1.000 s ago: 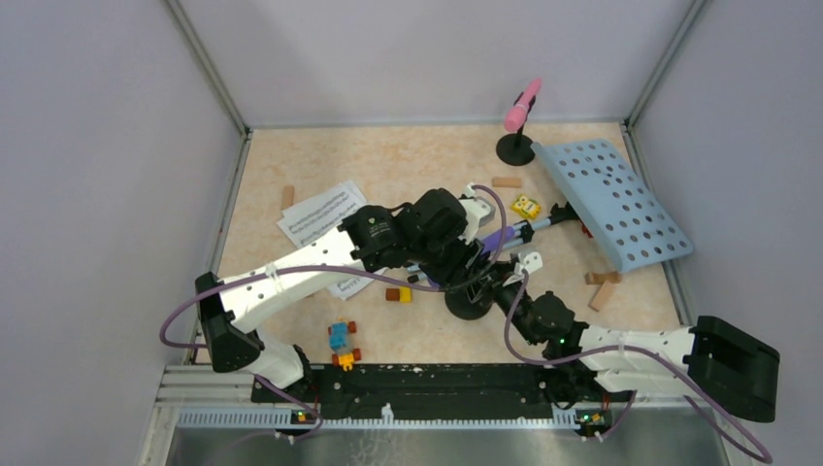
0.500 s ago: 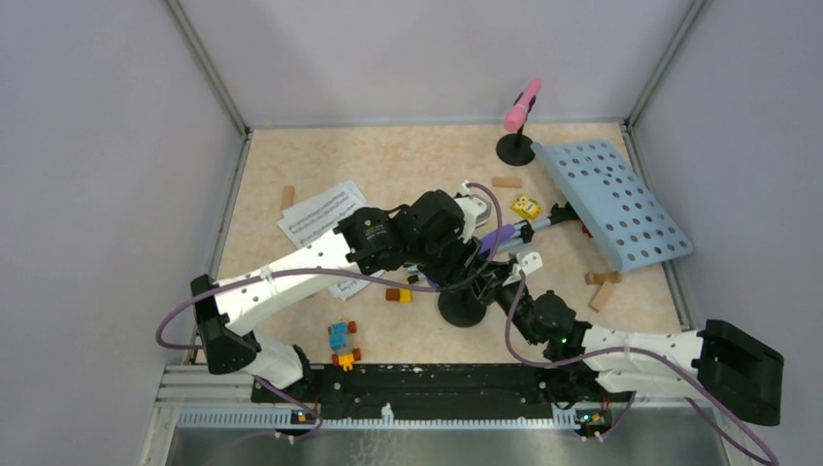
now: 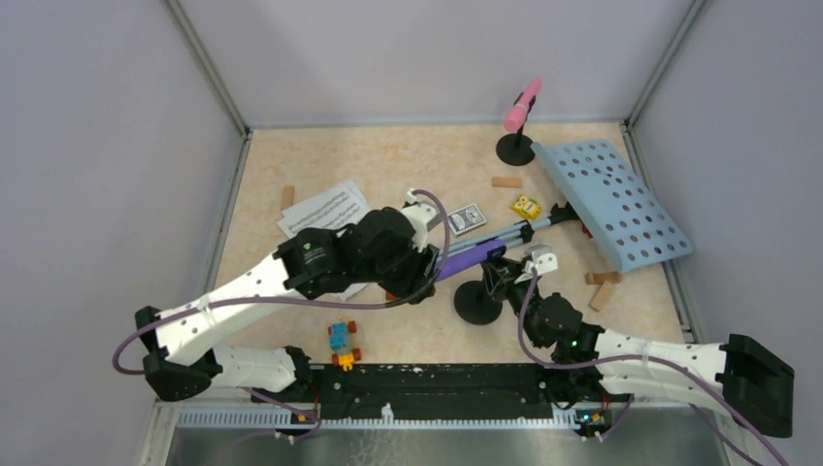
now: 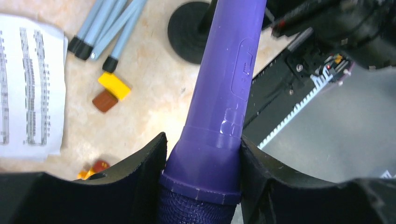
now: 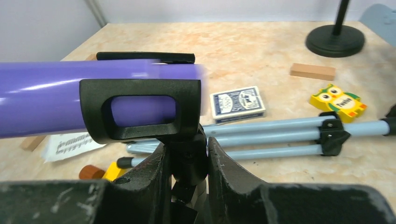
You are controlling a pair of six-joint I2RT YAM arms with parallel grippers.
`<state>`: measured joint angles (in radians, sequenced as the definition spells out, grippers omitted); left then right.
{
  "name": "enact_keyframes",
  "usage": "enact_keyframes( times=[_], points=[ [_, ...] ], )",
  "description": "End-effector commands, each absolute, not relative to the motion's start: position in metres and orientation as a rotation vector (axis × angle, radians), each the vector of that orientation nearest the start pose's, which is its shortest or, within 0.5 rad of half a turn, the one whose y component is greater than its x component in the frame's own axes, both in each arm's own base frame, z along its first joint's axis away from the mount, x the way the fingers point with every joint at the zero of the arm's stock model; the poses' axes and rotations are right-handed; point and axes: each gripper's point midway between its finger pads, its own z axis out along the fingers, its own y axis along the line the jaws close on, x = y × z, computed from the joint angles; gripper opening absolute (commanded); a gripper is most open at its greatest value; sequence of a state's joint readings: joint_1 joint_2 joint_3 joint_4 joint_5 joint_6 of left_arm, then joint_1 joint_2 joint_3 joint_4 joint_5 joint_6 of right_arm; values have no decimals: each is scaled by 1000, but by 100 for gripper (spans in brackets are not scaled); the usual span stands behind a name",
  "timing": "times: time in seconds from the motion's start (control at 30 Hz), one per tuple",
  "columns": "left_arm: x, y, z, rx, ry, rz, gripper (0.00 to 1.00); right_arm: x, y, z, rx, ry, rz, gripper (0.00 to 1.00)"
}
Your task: Pack up the instrument practice props
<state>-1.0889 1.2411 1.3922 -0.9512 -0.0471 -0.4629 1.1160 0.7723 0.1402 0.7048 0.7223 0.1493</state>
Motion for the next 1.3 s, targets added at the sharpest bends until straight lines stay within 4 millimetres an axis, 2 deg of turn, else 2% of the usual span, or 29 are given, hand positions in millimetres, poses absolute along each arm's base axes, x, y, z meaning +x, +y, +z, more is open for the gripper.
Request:
enact_keyframes(
  times=[0.0,0.1,0.27,0.33,0.4,0.5,0.6,0.67,0.83,1.03,1.1,1.13,1.17,1.2,1.27],
  points=[
    [123,-227,249,628,2446,-532,0,239,151,168,35,1563,241,0],
    [121,-217,251,567,2443,-542,0,239,150,165,35,1582,228,0],
    [136,-193,279,350,2320,-531,0,236,161,166,-1,1603,280,0],
    [148,-191,272,279,2274,-504,0,233,168,165,-22,1601,338,0],
    [161,-198,264,232,2242,-487,0,229,172,162,-49,1611,375,0],
    [190,-213,247,162,2243,-459,0,225,174,165,-90,1606,397,0],
    [232,-218,237,76,2217,-489,0,223,174,172,-123,1583,403,0],
    [264,-222,243,21,2142,-539,0,221,177,177,-155,1575,410,0],
    [320,-224,237,-33,2063,-477,0,219,184,180,-180,1585,434,0],
    [379,-225,196,-155,2083,-461,0,217,192,176,-184,1610,479,0],
    [397,-230,183,-175,2097,-452,0,216,195,174,-181,1618,493,0],
    [405,-235,168,-179,2127,-436,0,216,196,174,-180,1621,503,0],
    [411,-237,167,-187,2128,-433,0,215,198,174,-183,1623,512,0],
    [418,-240,153,-187,2153,-412,0,215,199,173,-188,1626,516,0],
    [430,-247,141,-196,2165,-400,0,214,201,172,-196,1631,522,0]
  ],
)
